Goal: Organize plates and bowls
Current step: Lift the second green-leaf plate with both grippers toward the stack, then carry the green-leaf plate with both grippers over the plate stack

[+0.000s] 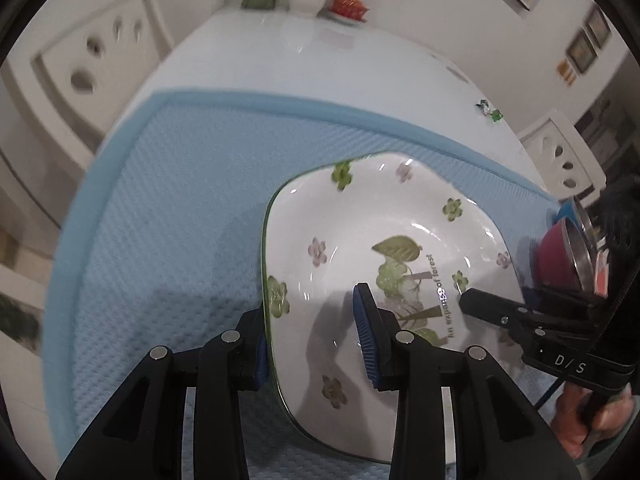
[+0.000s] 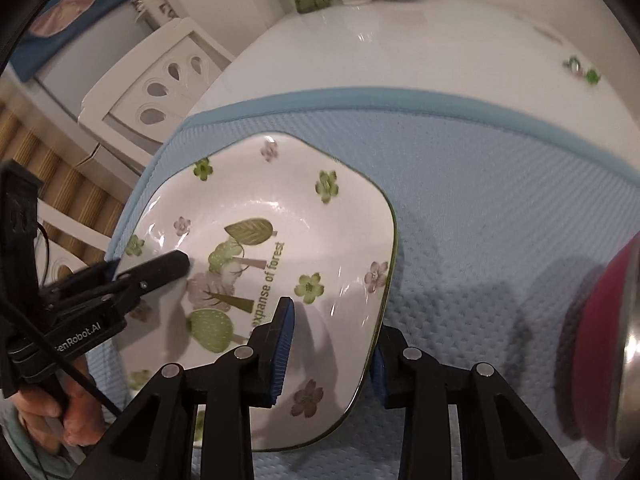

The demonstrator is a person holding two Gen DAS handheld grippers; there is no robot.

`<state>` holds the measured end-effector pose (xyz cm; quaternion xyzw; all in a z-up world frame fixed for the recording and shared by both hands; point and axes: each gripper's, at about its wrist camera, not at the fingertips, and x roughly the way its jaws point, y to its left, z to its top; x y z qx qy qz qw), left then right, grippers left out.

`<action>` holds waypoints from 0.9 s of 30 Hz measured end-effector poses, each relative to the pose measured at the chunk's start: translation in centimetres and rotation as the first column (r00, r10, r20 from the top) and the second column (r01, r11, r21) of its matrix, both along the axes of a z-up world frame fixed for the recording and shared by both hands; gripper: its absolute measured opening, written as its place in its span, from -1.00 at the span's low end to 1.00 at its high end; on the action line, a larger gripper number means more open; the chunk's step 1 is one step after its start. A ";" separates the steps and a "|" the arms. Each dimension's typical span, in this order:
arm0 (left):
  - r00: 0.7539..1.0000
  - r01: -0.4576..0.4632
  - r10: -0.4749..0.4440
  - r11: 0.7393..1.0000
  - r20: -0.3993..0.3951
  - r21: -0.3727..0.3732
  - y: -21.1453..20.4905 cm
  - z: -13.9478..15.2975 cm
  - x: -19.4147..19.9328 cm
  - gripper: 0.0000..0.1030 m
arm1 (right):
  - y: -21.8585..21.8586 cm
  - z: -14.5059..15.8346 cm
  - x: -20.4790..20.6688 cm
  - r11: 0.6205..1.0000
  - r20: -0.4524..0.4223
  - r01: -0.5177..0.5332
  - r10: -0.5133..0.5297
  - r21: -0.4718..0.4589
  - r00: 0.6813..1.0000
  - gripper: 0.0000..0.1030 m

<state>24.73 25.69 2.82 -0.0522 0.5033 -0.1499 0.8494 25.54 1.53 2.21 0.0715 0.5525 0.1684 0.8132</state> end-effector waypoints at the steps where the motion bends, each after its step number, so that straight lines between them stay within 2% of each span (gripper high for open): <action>1: 1.000 0.012 -0.012 1.000 0.015 -0.001 0.0 0.3 -0.2 -0.38 | 0.0 0.2 0.2 1.000 0.009 -0.002 0.002 0.001 1.000 -0.37; 7: 0.995 0.073 -0.074 0.997 0.068 0.020 -0.4 1.6 -1.6 -0.39 | -0.3 2.3 -0.9 0.999 0.094 -0.040 0.043 -0.027 0.995 -0.37; 11: 0.993 0.081 -0.082 0.997 0.080 0.014 -0.1 2.2 -2.4 -0.39 | -0.3 2.8 -1.5 0.997 0.111 -0.072 0.074 -0.030 0.991 -0.37; 18: 0.988 0.074 -0.077 0.997 0.134 0.030 0.7 5.0 -5.0 -0.39 | 0.6 5.2 -3.5 0.996 0.147 -0.094 0.094 -0.009 0.985 -0.37; 27: 0.977 0.041 -0.045 0.999 0.207 0.023 2.2 9.5 -10.2 -0.39 | 1.5 9.6 -8.8 0.994 0.195 -0.102 0.094 0.032 0.976 -0.37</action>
